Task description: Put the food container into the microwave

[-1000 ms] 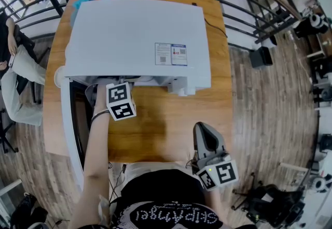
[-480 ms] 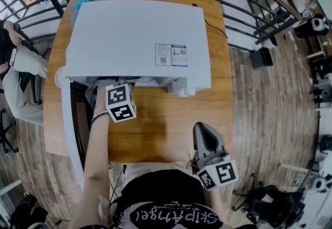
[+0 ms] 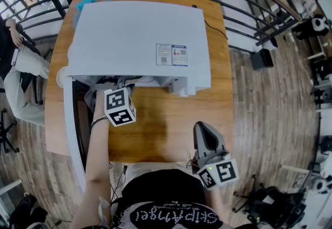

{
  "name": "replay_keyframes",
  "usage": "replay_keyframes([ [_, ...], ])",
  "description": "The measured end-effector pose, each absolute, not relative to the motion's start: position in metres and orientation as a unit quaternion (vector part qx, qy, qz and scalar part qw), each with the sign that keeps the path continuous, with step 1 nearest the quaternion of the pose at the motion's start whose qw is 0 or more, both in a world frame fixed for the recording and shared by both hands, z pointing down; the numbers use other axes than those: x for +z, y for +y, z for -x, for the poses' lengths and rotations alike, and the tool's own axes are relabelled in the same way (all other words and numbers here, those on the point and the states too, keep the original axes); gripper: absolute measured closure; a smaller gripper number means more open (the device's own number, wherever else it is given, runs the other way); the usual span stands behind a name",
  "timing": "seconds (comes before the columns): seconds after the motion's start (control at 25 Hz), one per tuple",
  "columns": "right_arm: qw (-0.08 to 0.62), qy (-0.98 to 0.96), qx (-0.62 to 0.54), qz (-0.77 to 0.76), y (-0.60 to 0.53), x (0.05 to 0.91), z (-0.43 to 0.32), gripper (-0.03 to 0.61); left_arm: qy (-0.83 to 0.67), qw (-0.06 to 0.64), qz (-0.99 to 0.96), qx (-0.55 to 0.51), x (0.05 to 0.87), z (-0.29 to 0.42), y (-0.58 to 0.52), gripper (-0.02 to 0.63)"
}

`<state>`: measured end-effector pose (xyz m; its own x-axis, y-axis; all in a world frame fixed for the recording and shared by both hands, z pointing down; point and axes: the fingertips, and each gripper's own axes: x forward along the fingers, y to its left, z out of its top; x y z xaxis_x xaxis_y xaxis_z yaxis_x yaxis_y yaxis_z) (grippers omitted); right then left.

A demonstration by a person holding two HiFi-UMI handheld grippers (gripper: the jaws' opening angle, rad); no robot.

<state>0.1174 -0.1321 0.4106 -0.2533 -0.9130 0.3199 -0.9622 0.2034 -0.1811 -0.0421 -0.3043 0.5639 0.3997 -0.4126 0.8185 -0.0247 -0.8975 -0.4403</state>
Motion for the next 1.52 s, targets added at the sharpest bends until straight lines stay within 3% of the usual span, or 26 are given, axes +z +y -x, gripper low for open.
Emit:
replay_keyframes([
  [0.16, 0.067, -0.776, 0.17, -0.604, -0.13, 0.408, -0.116, 0.543, 0.148, 0.197, 0.822, -0.513, 0.548, 0.04, -0.301, 0.551],
  [0.4, 0.061, -0.781, 0.163, -0.6, -0.126, 0.403, -0.115, 0.543, 0.168, 0.216, 0.825, -0.494, 0.525, 0.039, -0.296, 0.581],
  [0.72, 0.053, -0.788, 0.146, -0.595, -0.12, 0.393, -0.117, 0.542, 0.228, 0.218, 0.84, -0.441, 0.489, 0.041, -0.281, 0.583],
  [1.52, 0.031, -0.816, 0.104, -0.568, -0.114, 0.371, -0.14, 0.543, 0.474, 0.139, 0.859, -0.132, 0.346, 0.064, -0.22, 0.583],
])
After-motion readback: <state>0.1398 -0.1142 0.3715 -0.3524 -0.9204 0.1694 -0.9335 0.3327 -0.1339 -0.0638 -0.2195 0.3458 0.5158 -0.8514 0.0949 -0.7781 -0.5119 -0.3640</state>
